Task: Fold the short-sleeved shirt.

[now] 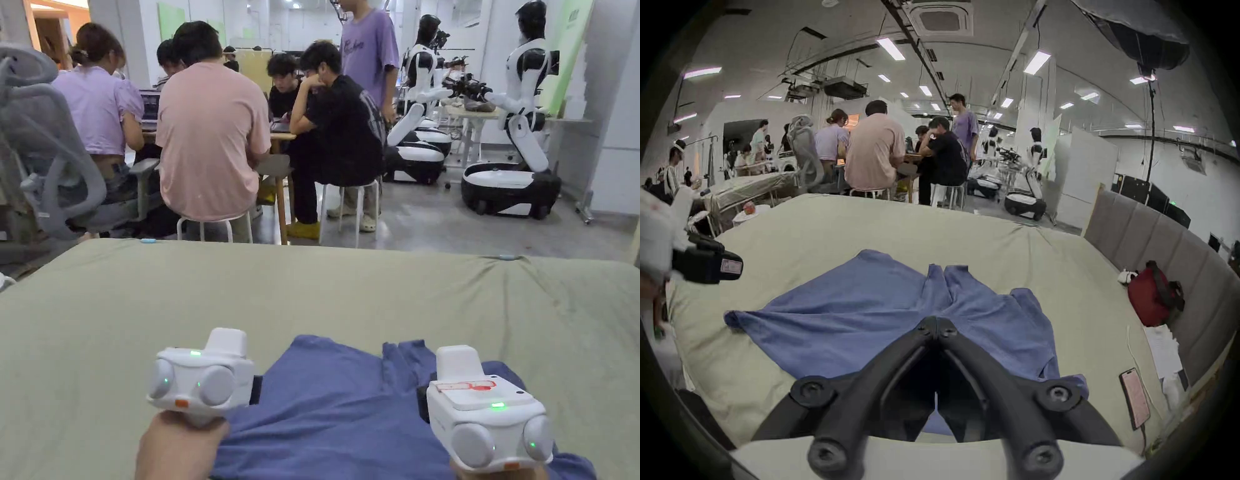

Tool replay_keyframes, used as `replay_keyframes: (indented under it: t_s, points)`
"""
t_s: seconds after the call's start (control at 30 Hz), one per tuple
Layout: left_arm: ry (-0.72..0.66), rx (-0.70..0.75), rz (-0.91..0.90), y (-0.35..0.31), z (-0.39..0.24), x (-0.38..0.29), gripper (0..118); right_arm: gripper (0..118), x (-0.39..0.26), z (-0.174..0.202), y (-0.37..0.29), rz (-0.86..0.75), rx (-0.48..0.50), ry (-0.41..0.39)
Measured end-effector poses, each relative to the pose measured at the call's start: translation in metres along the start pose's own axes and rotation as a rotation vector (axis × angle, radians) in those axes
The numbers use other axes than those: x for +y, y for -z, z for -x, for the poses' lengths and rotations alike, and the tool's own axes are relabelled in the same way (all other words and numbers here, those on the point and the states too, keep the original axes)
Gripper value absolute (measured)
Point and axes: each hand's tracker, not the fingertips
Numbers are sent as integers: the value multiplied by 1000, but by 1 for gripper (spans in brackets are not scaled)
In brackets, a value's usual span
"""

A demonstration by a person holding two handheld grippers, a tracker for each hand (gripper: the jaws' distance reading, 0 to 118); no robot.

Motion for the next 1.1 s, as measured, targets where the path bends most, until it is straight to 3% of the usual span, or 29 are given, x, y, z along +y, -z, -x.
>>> replay_keyframes:
  t_s: [0.17, 0.2, 0.27, 0.4, 0.5, 0.6, 0.63, 0.67, 0.7, 0.73, 0.8, 0.87, 1.1]
  points:
    - [-172, -3, 238, 29, 98, -18, 0, 0, -16, 8, 13, 47, 50, -1]
    - [-224, -28, 255, 32, 112, -23, 6, 0, -19, 11, 17, 55, 57, -7]
    - [-258, -50, 275, 28, 126, -33, 76, 0, -22, 15, 23, 68, 63, -16]
    - [-195, -122, 324, 32, 131, -47, 108, 0, -24, 17, 31, 87, 78, -17]
    - [-257, -135, 328, 39, 130, -53, 88, 0, -26, 16, 33, 93, 73, -20]
    - [-301, -187, 393, 53, 121, -64, 85, 0, -30, 14, 37, 105, 68, -20]
    - [-302, -204, 423, 60, 119, -66, 74, 0, -31, 11, 38, 109, 66, -19]
    - [-293, -201, 427, 63, 114, -70, 55, 0, -32, 8, 39, 115, 64, -14]
    - [-281, -193, 422, 64, 111, -72, 22, 0, -33, 5, 40, 120, 61, -11]
    - [-255, -159, 422, 65, 106, -74, 4, 0, -35, 1, 41, 125, 55, -10]
    - [-252, -163, 425, 70, 110, -68, 4, 0, -36, -10, 42, 132, 47, -13]
    - [-150, -111, 344, 54, 100, -62, 4, 0, -33, -26, 44, 137, 23, -24]
    - [-110, -80, 174, 16, 84, -53, 4, 0, -4, -96, 105, 197, -78, -79]
